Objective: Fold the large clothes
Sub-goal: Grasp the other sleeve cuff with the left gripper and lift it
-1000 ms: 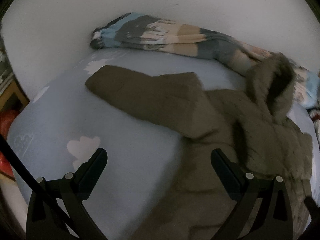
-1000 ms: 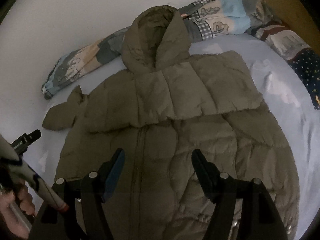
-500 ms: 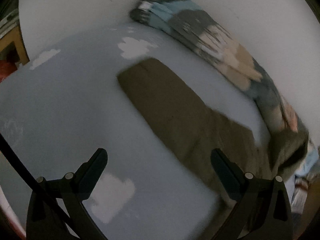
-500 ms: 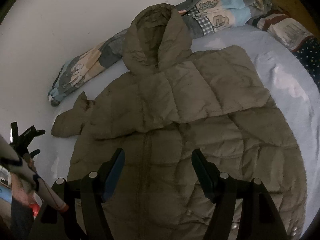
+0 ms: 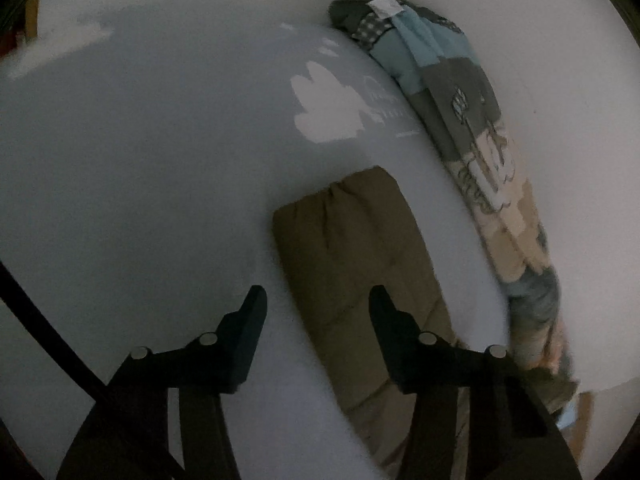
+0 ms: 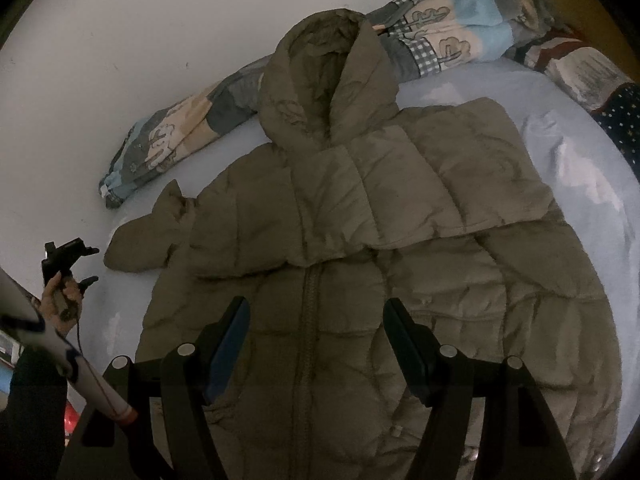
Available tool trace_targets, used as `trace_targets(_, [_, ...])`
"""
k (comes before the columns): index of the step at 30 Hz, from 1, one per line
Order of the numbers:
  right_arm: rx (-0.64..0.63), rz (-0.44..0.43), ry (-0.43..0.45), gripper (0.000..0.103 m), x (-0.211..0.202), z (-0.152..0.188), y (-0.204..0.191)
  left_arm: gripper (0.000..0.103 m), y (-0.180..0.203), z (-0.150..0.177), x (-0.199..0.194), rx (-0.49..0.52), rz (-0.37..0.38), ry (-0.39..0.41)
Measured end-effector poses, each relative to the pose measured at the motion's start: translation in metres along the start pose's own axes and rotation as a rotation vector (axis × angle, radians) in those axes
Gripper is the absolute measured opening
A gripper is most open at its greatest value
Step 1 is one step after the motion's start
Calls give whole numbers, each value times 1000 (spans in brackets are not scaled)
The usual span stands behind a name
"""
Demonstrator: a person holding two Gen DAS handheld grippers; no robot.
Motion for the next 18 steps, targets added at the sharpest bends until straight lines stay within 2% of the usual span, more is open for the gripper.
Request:
trace_targets(3, [-12,1,-8,74,5,2,-2,52,-5,-7,12,-51,68,23])
trace_targets(6, [-19,6,-11,74,9,3,-2,52,-7,-9,32,-66,84,2])
trace_targets(10, [-23,15,-10,74,13,3,-3,51,-7,-12,40,-92,102,46])
trace_targets(11, [-22,18,-10,74,14,3,-3,32,-6,-12,38,-97,104,59])
trace_targets(12, [-21,20,-12,74,15,3,-3,25,-5,-12,36,-94,101,65])
trace_targets(14, [-22,16,5,74,16,1,-3,19,-2,-12,28,-81,89,81])
trace_targets(18, [0,30,31,74,13,-2,1,17,19,-17,-2,-26,115,121])
Point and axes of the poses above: each gripper's, at about its wrist camera, not at the fingertips, and x roughly the way its jaws point, y to its right, z to its underside, the point moved 5 cm from there along x, roughly the way its jaws point, and after that the axes turned 11 degrees about x, right-handed, at the moved point
